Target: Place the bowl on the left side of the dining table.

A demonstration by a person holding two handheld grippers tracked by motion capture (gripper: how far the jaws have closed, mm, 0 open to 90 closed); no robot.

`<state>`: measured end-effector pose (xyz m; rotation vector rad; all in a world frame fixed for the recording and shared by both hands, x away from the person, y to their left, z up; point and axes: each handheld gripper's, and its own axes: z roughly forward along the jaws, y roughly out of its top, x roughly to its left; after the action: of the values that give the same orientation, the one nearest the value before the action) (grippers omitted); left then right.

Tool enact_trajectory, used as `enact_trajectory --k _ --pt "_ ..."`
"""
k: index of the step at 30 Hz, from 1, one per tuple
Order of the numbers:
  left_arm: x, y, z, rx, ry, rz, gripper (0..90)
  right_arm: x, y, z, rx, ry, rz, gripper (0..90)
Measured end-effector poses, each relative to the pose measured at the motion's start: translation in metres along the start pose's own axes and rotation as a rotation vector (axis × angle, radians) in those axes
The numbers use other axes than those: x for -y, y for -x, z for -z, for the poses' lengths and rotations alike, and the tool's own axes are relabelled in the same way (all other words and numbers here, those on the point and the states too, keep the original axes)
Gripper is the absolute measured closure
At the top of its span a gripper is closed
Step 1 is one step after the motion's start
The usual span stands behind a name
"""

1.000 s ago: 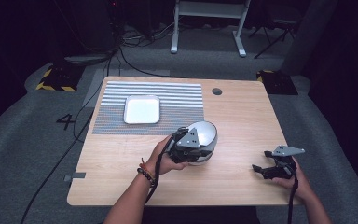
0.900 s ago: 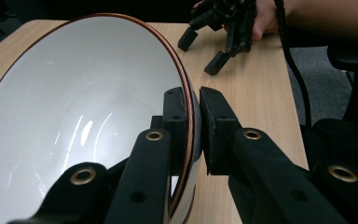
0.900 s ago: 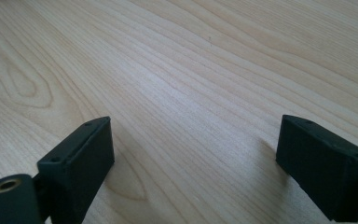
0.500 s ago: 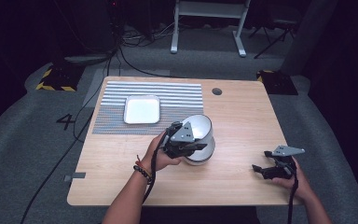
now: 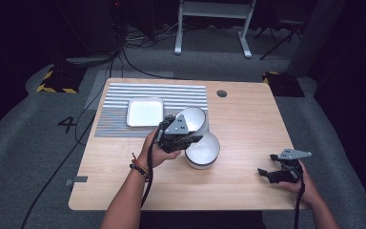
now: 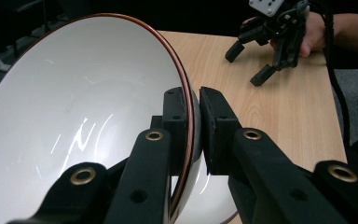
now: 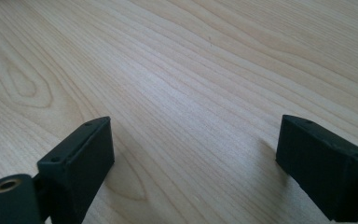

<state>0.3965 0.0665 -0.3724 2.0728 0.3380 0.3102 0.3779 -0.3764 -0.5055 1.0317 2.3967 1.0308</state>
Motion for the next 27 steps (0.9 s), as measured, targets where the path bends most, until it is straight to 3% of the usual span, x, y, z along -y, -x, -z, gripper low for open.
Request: enact_trajectory --k 14,15,18,25,27 --pt "0.005 -0.025 0.01 -0.069 -0.006 0.056 81.1 0.0 0.0 0.0 0.0 0.001 0.0 11.3" --pt "0.007 -0.026 0.01 -0.067 -0.002 0.077 81.1 0.0 0.0 0.0 -0.001 0.001 -0.001 11.3" --pt "0.009 -0.031 0.011 -0.077 -0.017 0.089 81.1 0.0 0.0 0.0 0.0 0.0 0.0 11.3" --pt "0.018 -0.05 0.016 -0.132 -0.015 0.127 81.1 0.0 0.0 0.0 0.0 0.0 -0.001 11.3" --pt "0.021 -0.055 0.018 -0.127 -0.014 0.149 81.1 0.0 0.0 0.0 -0.001 0.001 -0.001 11.3"
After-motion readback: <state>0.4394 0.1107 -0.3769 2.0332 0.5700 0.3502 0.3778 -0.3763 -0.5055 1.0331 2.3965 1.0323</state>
